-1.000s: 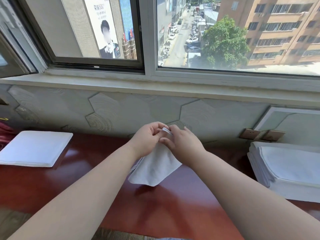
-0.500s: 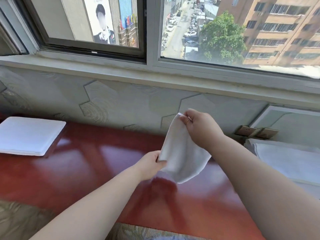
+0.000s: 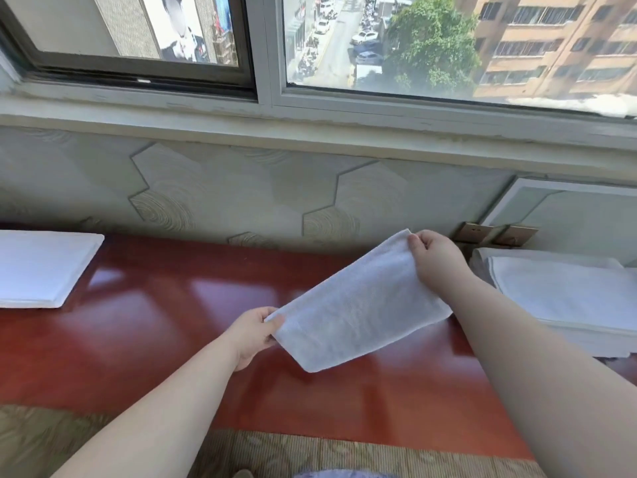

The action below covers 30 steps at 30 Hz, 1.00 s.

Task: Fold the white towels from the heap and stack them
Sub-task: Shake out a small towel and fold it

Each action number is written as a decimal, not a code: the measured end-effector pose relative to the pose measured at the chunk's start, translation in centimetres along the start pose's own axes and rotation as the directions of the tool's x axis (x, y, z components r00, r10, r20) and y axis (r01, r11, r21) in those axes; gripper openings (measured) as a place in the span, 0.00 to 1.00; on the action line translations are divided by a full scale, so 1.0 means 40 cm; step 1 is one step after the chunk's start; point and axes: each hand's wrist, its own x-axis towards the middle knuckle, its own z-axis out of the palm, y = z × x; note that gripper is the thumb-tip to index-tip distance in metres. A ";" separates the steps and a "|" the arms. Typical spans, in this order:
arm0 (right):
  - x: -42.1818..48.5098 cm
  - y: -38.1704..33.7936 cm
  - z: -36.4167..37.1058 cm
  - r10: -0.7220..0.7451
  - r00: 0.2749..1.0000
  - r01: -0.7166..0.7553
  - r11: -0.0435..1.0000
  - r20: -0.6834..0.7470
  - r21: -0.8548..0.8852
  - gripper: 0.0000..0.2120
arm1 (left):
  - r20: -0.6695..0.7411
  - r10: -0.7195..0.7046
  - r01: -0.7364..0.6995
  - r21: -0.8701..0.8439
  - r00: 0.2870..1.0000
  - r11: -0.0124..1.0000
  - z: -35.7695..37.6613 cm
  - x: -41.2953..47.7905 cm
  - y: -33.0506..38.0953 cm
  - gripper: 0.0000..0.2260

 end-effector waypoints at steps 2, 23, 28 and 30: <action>0.002 0.072 0.009 0.102 0.992 -0.104 0.994 0.075 0.031 0.16 | -0.024 -0.020 0.017 -0.108 1.000 0.994 -0.009 -0.003 0.012 0.11; -0.001 0.392 0.369 0.515 0.820 -0.495 0.857 0.250 -0.140 0.11 | -0.338 0.016 0.158 0.482 0.941 0.862 -0.002 0.280 -0.071 0.27; -0.025 0.420 0.379 0.552 0.793 -0.460 0.819 0.256 -0.343 0.17 | -0.386 -0.112 0.355 0.648 0.916 0.674 -0.002 0.246 -0.100 0.23; -0.039 0.428 0.380 0.576 0.771 -0.464 0.801 0.272 -0.379 0.18 | -0.343 -0.177 0.378 0.712 0.923 0.591 0.013 0.210 -0.117 0.23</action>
